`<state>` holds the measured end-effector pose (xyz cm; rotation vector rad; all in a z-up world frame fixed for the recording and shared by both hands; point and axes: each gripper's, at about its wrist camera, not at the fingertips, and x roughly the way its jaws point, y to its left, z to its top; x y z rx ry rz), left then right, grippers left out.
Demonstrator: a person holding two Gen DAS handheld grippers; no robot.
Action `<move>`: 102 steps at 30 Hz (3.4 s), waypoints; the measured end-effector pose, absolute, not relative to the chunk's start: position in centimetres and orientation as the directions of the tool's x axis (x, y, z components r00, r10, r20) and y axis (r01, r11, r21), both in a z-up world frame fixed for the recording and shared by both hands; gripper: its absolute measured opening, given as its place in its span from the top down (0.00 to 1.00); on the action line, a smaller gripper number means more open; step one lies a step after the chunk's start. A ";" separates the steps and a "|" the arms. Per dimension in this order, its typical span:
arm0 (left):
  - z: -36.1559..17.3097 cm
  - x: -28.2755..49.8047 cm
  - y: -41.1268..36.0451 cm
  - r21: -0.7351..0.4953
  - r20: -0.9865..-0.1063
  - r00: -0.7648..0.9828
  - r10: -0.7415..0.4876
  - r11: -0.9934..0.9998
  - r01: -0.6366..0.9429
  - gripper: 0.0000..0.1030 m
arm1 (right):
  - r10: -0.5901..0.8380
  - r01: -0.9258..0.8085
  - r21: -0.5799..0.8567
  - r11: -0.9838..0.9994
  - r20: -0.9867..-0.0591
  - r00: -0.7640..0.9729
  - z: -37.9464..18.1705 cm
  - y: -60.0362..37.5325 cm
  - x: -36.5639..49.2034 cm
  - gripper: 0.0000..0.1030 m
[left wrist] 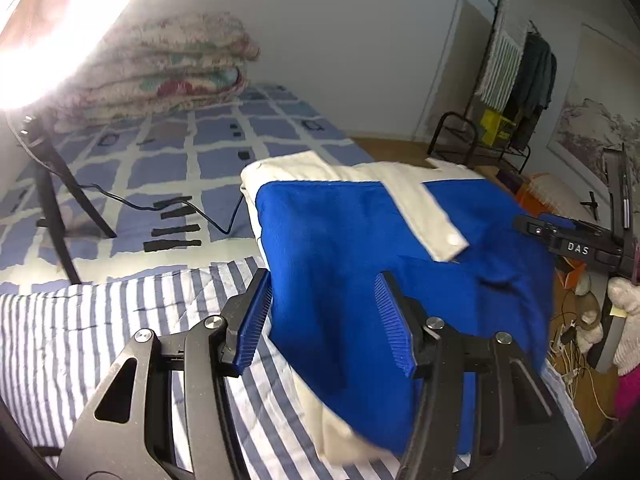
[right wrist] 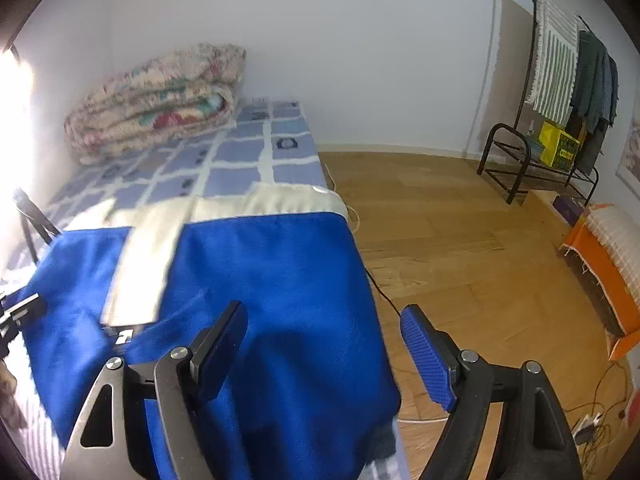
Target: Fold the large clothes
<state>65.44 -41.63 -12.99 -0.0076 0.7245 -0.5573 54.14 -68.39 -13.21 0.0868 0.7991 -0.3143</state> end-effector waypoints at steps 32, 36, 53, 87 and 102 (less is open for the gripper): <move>8.2 34.0 -27.5 -0.110 -0.413 0.746 -0.522 0.842 0.528 0.46 | -0.175 0.176 -0.049 0.983 -0.524 0.834 6.8 -47.4 29.5 0.22; 9.3 29.5 -25.7 -0.097 -0.405 0.761 -0.507 0.851 0.516 0.46 | -0.165 0.167 -0.042 0.985 -0.509 0.845 7.9 -44.9 25.1 0.22; 7.1 15.9 -21.1 -0.063 -0.431 0.787 -0.442 0.884 0.463 0.38 | -0.144 0.177 0.019 0.984 -0.505 0.851 4.3 -40.0 11.4 0.21; 2.4 15.1 -20.3 -0.005 -0.490 0.816 -0.308 0.937 0.350 0.00 | -0.231 0.231 -0.062 0.971 -0.504 0.832 0.2 -39.4 9.9 0.00; 2.5 13.3 -21.0 0.039 -0.462 0.839 -0.288 0.939 0.343 0.00 | -0.227 0.223 -0.068 0.973 -0.491 0.841 -0.1 -39.2 9.9 0.00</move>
